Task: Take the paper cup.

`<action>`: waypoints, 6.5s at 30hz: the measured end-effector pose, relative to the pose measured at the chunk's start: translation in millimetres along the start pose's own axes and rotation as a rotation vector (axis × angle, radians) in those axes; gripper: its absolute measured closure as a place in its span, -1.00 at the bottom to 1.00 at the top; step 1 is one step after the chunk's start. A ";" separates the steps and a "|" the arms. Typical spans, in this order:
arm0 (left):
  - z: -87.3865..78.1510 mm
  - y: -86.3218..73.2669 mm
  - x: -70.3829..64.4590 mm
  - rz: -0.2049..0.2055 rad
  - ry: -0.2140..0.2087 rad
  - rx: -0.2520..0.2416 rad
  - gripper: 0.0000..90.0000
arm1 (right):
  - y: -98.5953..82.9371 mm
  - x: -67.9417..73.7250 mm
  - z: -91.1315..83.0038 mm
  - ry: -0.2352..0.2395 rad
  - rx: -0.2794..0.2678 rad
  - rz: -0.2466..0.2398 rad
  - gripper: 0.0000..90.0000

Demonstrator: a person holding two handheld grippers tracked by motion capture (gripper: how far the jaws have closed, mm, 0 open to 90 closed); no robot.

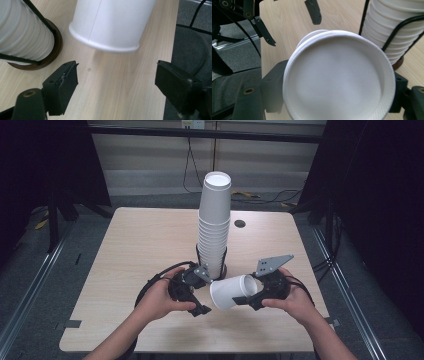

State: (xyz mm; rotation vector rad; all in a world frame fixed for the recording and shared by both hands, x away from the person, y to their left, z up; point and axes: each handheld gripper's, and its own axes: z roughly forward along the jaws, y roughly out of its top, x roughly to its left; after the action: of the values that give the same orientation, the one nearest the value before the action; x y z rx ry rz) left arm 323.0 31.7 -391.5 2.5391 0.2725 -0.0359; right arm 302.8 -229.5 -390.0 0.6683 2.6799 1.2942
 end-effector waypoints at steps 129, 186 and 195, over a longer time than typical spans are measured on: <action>12.3 -0.6 11.0 0.052 0.033 -0.189 -0.99 | 0.2 2.6 5.5 0.073 -0.045 0.013 -0.48; 6.5 5.9 10.7 0.046 -0.045 -0.182 -0.73 | 0.6 1.0 4.3 0.116 -0.099 0.008 -0.44; 6.2 7.1 10.8 0.055 -0.046 -0.167 -0.71 | -1.0 0.6 4.0 0.117 -0.108 0.000 -0.45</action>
State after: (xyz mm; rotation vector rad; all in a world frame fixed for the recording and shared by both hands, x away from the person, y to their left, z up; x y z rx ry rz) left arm 335.3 24.5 -393.6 2.3754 0.1796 -0.0486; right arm 303.0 -226.9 -393.3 0.5969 2.6753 1.5098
